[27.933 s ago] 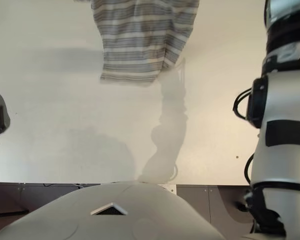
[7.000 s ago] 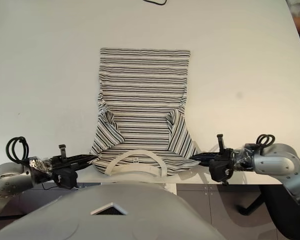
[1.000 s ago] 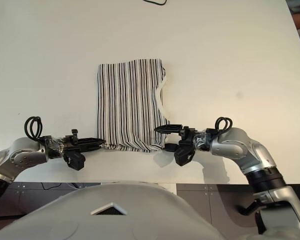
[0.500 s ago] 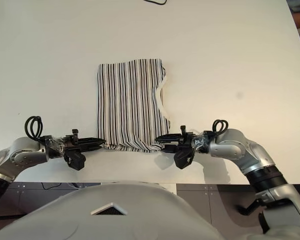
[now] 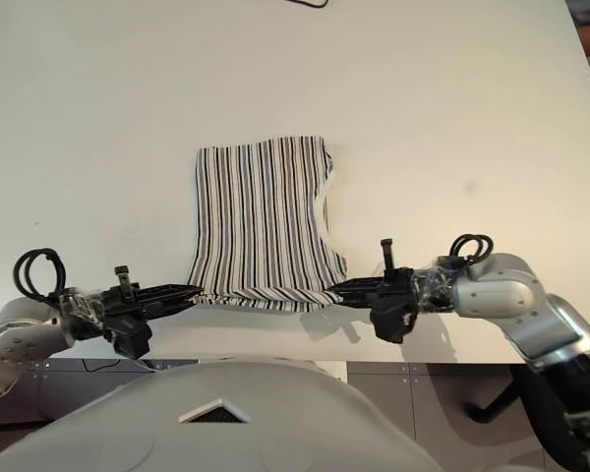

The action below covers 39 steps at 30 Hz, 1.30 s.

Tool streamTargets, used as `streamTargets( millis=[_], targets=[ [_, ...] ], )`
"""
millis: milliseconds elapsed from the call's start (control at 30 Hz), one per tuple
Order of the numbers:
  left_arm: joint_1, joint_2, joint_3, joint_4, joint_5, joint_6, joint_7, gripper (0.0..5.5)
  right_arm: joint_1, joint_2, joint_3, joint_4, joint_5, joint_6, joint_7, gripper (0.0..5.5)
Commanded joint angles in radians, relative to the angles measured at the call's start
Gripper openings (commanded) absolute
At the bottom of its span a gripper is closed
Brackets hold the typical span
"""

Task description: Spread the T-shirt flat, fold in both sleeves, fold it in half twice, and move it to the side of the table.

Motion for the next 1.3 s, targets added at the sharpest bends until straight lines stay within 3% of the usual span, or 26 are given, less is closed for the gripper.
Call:
streamTargets(
  millis=[33,133,300,433,567,600,633,733,833,1000,1167,1300],
  targets=[
    [0.146,0.098,0.137,-0.232,-0.250,0.199,-0.042,0.14,0.100,-0.199,-0.182,-0.217,0.373,0.267,0.044,0.10],
    [0.077,0.082,0.156,-0.277,-0.389,0.361,-0.062,0.14,-0.053,-0.190,-0.225,-0.232,0.562,0.510,0.074,0.10],
    [-0.324,-0.097,0.017,-0.074,-0.401,0.633,-0.106,0.14,-0.515,0.148,-0.012,0.109,0.415,0.810,0.158,0.10],
    [-0.578,-0.252,-0.054,0.182,-0.323,0.728,-0.119,0.14,-0.722,0.377,0.088,0.489,0.227,0.826,0.219,0.10],
    [-0.710,-0.351,-0.129,0.426,-0.195,0.734,-0.140,0.14,-0.839,0.541,0.141,0.854,0.031,0.734,0.223,0.10],
    [-0.721,-0.365,-0.151,0.471,-0.159,0.731,-0.145,0.14,-0.848,0.563,0.146,0.907,-0.006,0.706,0.223,0.10],
    [-0.727,-0.381,-0.164,0.507,-0.132,0.722,-0.138,0.50,-0.851,0.581,0.137,0.941,-0.026,0.685,0.213,0.10],
    [-0.735,-0.425,-0.152,0.566,-0.094,0.684,-0.113,0.90,-0.847,0.606,0.095,0.985,-0.051,0.632,0.233,0.72],
    [-0.749,-0.497,-0.062,0.517,-0.161,0.712,-0.053,1.30,-0.820,0.592,0.038,0.950,-0.061,0.621,0.204,1.19],
    [-0.758,-0.606,0.100,0.450,-0.319,0.926,0.058,1.30,-0.759,0.657,-0.159,0.788,0.025,0.612,0.031,1.19],
    [-0.746,-0.603,0.072,0.485,-0.195,0.936,0.130,1.30,-0.580,0.709,-0.067,0.482,0.094,0.689,0.146,1.19],
    [-0.756,-0.623,0.086,0.472,-0.154,0.903,0.162,1.30,-0.597,0.726,0.042,0.633,0.017,0.723,0.273,1.19]
  ],
)
